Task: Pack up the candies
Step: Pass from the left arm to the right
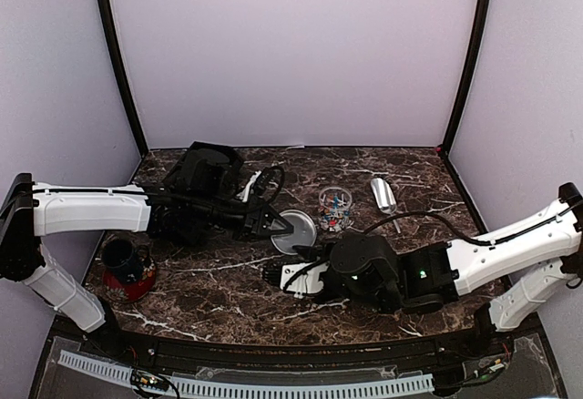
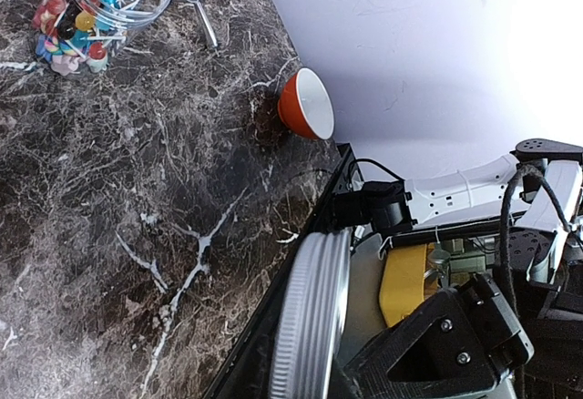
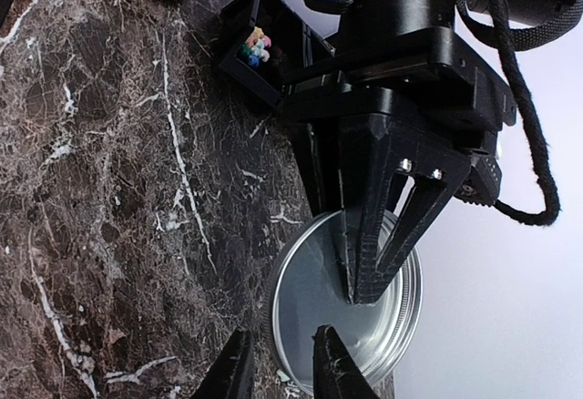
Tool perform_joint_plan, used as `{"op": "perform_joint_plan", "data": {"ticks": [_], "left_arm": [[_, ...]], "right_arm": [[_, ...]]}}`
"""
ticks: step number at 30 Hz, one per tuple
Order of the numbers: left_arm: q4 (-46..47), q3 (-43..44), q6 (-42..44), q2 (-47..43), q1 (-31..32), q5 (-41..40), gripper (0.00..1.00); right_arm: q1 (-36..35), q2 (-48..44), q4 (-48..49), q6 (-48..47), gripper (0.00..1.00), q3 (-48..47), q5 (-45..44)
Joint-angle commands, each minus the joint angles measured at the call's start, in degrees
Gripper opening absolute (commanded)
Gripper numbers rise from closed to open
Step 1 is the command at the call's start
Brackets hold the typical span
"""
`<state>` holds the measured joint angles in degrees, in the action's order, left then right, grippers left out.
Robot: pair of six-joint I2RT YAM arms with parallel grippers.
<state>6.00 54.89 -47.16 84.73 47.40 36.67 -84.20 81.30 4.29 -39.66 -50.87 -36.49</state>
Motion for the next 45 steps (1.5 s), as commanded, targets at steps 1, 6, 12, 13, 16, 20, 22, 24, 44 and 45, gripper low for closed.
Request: {"op": "perform_joint_plan", "data": {"ticks": [1, 6, 12, 13, 16, 20, 22, 24, 44, 45], "left_arm": [[1.6, -1.1, -0.5, -2.3, -0.3, 1.0, 0.0], [1.7, -1.2, -0.5, -2.5, -0.2, 1.0, 0.0], [2.0, -1.6, -0.6, -2.8, -0.3, 1.0, 0.0], [2.1, -1.7, -0.7, -2.8, -0.3, 1.0, 0.0], [2.5, -1.9, -1.0, -2.7, -0.3, 1.1, 0.0], [3.2, -2.2, -1.3, -2.7, -0.3, 1.4, 0.0], [3.3, -2.3, -1.5, -2.7, -0.3, 1.6, 0.0], [3.5, -2.3, -1.5, -2.6, -0.3, 1.7, 0.0], [3.6, -2.9, -0.9, -2.9, -0.3, 1.7, 0.0], [3.5, -2.9, -0.7, -2.9, -0.3, 1.7, 0.0]], "right_arm": [[-0.6, 1.2, 3.1, -0.3, 0.23, 0.2, -1.6], [-0.6, 2.4, 3.3, -0.5, 0.17, -0.2, -2.5], [-0.6, 3.3, 3.6, -0.7, 0.09, -0.2, -3.5], [-0.6, 3.3, 3.7, -0.7, 0.08, -0.3, -3.6], [-0.6, 3.5, 4.1, -1.0, 0.07, -0.1, -4.1], [-0.7, 3.9, 4.9, -1.5, 0.09, 0.2, -4.6], [-0.6, 4.2, 4.9, -1.6, 0.09, 0.3, -4.6], [-0.6, 4.4, 5.0, -1.6, 0.09, 0.2, -4.6], [0.8, 3.8, -1.7, 2.9, 0.0, -3.0, 1.6], [1.1, 3.3, -2.2, 3.6, 0.0, -3.2, 2.5]]}}
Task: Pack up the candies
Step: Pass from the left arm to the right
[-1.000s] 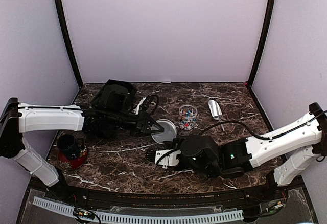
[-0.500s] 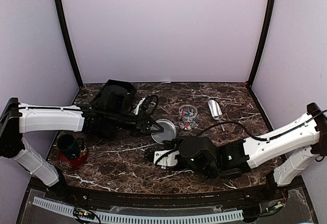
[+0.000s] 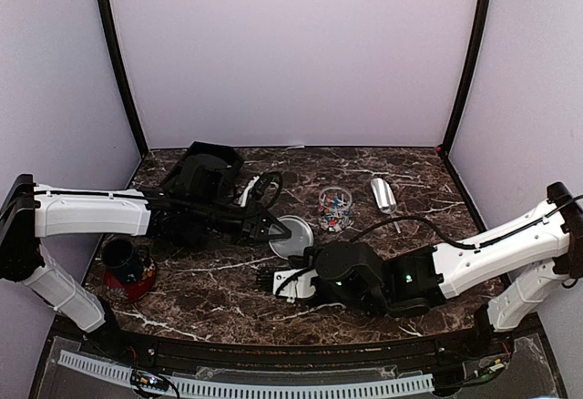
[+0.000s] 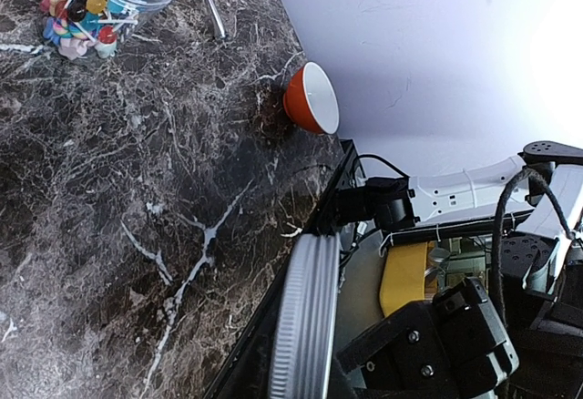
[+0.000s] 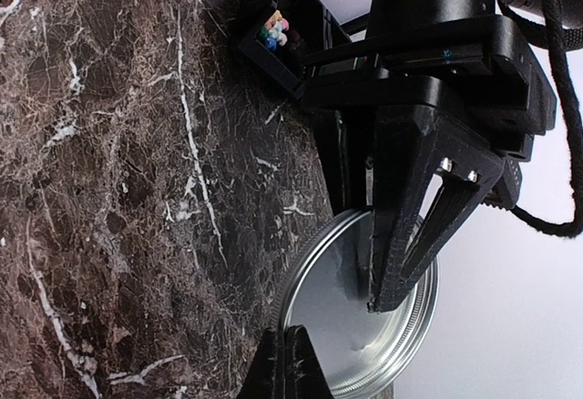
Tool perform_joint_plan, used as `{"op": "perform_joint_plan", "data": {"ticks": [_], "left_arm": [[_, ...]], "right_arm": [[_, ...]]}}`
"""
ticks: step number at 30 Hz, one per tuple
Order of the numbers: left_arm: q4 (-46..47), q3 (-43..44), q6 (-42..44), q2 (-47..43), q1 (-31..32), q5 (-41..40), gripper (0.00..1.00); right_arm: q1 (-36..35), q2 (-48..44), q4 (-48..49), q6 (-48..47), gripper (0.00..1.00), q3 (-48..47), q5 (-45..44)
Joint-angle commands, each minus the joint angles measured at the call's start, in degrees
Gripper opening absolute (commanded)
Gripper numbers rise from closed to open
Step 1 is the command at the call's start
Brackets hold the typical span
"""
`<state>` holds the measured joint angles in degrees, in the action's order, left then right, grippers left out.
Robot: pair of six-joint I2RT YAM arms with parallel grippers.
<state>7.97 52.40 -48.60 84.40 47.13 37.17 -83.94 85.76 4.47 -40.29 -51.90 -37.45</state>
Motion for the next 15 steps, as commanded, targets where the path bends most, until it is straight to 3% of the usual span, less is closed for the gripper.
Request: {"op": "perform_joint_plan", "data": {"ticks": [1, 10, 15], "left_arm": [[1.4, -0.4, 1.1, -2.7, 0.0, 1.2, 0.0], [-6.9, 1.6, 10.0, -3.5, 1.4, -2.2, 0.0], [-8.5, 2.2, 11.6, -3.6, 2.4, -3.6, 0.0]], "right_arm": [[1.3, -2.0, -3.0, 5.1, 0.0, -2.4, 4.8], [7.6, -5.8, -12.1, 14.7, 0.0, -6.8, 22.1], [9.9, -4.3, -16.6, 18.0, 0.0, -9.7, 27.3]]}}
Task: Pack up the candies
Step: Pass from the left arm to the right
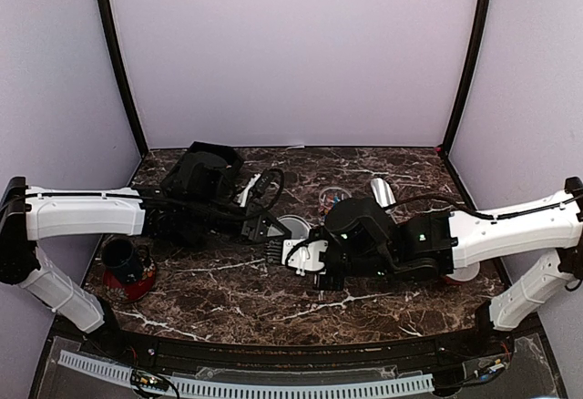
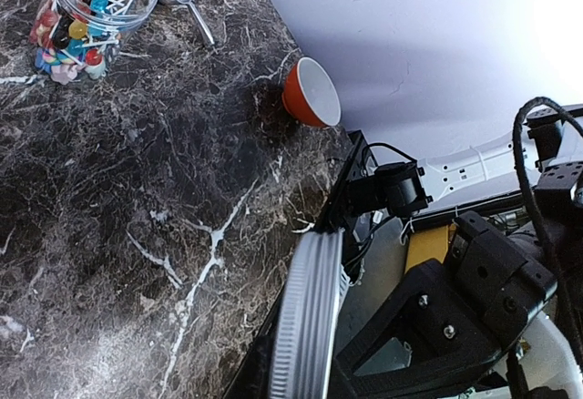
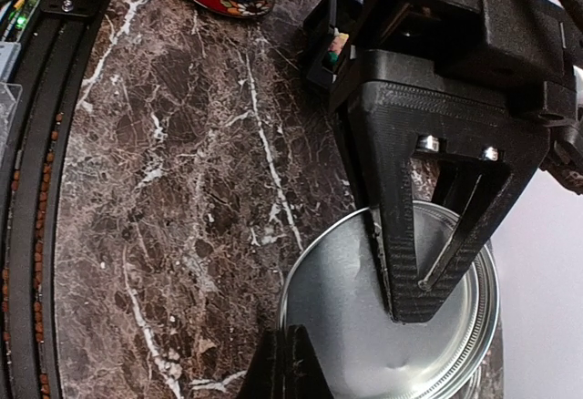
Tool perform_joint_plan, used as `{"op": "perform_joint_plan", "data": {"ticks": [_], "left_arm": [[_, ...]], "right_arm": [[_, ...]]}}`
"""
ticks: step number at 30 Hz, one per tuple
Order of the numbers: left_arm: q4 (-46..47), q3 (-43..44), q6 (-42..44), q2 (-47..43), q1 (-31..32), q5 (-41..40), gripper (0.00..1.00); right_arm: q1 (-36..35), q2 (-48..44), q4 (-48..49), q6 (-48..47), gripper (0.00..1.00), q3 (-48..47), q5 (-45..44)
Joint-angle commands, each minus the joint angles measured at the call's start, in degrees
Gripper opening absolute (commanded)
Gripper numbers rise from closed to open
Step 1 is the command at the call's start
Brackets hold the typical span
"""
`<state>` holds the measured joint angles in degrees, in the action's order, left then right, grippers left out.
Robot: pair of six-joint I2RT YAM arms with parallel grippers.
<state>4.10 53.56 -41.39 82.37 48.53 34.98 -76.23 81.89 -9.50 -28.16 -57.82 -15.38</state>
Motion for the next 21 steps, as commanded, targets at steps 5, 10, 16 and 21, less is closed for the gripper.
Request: {"op": "perform_joint_plan", "data": {"ticks": [5, 10, 16, 21], "left_arm": [[-5.9, 2.5, 5.4, -1.1, 1.8, -2.3, 0.0], [-4.4, 1.2, 3.8, -1.2, 1.7, -2.2, 0.0], [-1.0, -1.0, -0.2, -1.4, 0.8, -1.4, 0.0], [1.1, -3.0, -3.6, -2.3, -0.9, -1.6, 0.0]], "right_arm": [[3.7, 1.2, -6.1, 8.3, 0.0, -6.6, 6.8], [3.7, 0.1, -6.4, 6.3, 0.08, -6.6, 5.3], [1.5, -2.6, -8.7, -0.7, 0.43, -4.4, 2.0], [-1.0, -5.9, -9.0, -5.9, 0.51, -2.3, -1.3]]}}
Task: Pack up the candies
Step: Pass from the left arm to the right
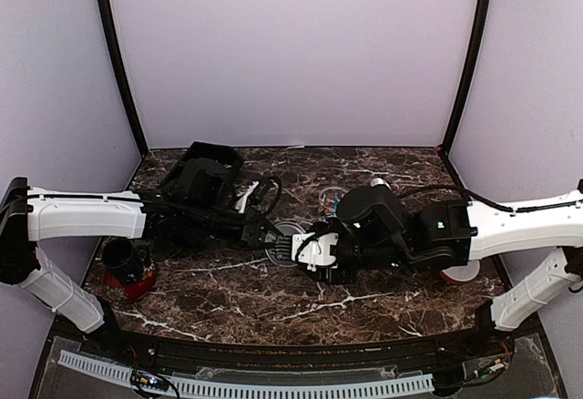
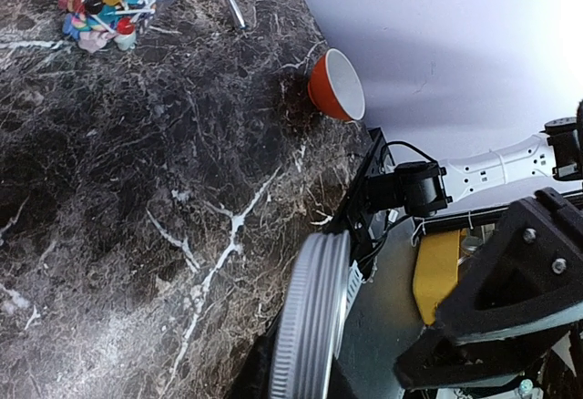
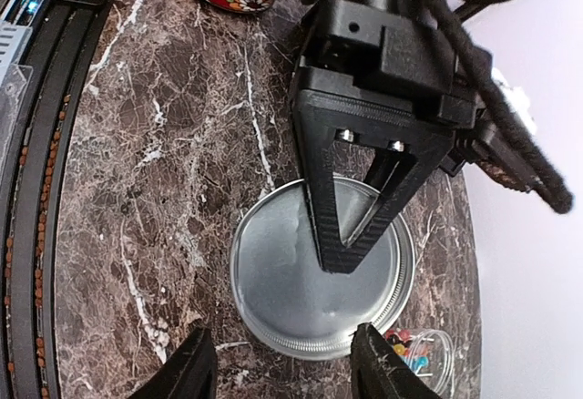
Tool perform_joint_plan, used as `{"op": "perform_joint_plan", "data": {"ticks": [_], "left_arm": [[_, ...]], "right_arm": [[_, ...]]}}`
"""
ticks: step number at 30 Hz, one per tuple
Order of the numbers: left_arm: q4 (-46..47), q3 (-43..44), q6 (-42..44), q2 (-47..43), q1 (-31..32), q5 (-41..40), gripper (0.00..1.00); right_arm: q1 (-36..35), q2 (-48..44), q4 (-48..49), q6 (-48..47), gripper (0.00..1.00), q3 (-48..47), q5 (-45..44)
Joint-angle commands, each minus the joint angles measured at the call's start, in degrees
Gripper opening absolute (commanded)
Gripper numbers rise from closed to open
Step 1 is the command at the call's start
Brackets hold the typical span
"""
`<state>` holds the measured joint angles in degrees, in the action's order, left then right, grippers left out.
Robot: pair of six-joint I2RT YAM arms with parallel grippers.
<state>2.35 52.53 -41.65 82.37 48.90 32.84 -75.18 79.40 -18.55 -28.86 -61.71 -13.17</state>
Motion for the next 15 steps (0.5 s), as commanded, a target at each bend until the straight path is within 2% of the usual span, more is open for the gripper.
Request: {"op": "perform_joint_plan", "data": {"ticks": [1, 6, 15], "left_arm": [[3.6, -2.6, -4.5, -2.6, -1.5, 0.6, 0.0], [6.5, -4.6, -8.1, -2.8, -2.3, 0.2, 0.0], [10.8, -6.4, -12.4, -2.1, -2.4, 0.4, 0.0]], "right_arm": [[-2.7, -3.9, 0.4, -6.2, 0.51, 2.2, -4.4], [-5.1, -3.2, 1.8, -8.3, 0.52, 3.4, -8.3], [-8.6, 3.9, 15.6, -10.1, 0.46, 5.6, -19.1]]}}
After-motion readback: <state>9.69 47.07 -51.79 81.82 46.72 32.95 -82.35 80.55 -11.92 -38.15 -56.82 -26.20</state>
